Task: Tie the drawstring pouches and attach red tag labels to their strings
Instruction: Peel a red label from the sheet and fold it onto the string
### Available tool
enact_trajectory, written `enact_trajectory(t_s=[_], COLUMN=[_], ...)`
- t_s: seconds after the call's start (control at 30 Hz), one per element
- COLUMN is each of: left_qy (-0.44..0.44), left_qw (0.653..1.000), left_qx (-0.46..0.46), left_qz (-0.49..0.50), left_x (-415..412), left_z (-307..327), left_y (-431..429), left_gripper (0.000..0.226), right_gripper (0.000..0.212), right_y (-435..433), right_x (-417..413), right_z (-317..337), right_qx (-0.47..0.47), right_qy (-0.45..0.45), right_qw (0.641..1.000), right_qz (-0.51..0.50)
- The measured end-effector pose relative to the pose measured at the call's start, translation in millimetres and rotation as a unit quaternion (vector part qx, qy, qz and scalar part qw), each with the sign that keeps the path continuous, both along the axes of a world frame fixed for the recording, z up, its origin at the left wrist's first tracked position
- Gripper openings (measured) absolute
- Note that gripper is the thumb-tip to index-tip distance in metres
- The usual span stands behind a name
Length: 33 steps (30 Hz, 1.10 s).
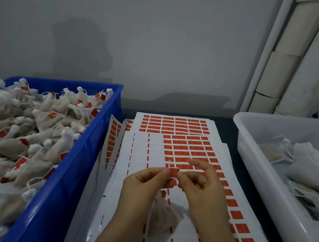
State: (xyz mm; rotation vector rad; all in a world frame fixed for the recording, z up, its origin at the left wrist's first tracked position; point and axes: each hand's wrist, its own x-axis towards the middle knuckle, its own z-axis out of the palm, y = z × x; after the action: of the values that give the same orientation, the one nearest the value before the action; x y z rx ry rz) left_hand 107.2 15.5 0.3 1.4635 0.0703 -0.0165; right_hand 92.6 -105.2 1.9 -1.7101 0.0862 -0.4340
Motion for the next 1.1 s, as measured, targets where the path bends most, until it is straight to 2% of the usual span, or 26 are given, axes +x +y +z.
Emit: enact_trajectory(t_s=[0.37, 0.73, 0.9, 1.1], left_qy=[-0.006, -0.017, -0.054, -0.083], left_qw=[1.0, 1.0, 0.995, 0.983], left_qx=[-0.002, 0.019, 0.089, 0.163], left_qz=[-0.009, -0.006, 0.005, 0.018], left_x=[-1, 0, 0, -1], left_z=[1, 1, -1, -9], left_y=[1, 0, -4, -6], left_gripper=[0.01, 0.006, 0.01, 0.017], right_gripper=[0.008, 0.016, 0.016, 0.023], right_y=[-1, 0, 3, 9], right_x=[1, -2, -2, -3], right_z=[-2, 3, 1, -4], right_qx=[-0.05, -0.043, -0.039, -0.101], right_qy=[0.044, 0.02, 0.011, -0.013], right_qw=[0.997, 0.998, 0.998, 0.994], right_qz=[0.034, 0.027, 0.037, 0.034])
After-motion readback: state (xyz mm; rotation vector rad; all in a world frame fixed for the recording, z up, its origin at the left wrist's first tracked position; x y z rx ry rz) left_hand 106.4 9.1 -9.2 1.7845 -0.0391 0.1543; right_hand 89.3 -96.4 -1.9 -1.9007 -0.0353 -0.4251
